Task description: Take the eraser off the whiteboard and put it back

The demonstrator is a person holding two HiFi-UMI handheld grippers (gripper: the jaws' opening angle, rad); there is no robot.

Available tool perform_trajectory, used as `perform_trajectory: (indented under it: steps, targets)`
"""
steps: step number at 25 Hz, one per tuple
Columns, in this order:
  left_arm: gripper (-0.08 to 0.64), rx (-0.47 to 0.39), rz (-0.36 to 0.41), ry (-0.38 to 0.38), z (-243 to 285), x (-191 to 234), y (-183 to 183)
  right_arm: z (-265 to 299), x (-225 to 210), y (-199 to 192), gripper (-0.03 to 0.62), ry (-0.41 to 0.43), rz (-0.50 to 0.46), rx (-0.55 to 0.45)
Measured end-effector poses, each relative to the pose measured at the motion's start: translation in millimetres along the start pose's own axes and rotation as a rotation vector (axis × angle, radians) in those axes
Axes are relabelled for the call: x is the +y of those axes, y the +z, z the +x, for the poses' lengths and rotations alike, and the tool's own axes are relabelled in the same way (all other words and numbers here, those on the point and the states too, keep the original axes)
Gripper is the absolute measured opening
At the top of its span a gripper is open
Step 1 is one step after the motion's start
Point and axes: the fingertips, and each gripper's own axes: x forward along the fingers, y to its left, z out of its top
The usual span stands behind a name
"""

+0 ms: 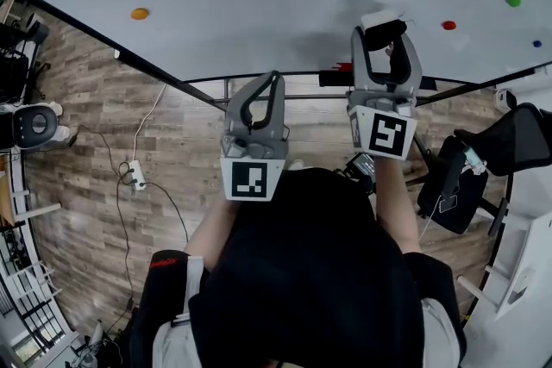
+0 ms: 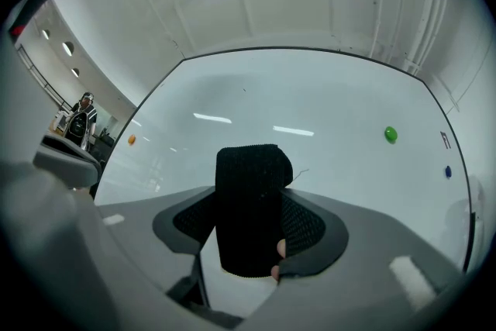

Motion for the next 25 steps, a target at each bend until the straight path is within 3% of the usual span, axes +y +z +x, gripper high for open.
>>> perform_trajectory:
  steps: [25]
  targets:
    - [0.003, 0.026, -0.005, -0.027, 14.9, 14.4, -15.9, 26.9, -9.0, -32.7, 0.244, -0.101, 0.067, 0.085]
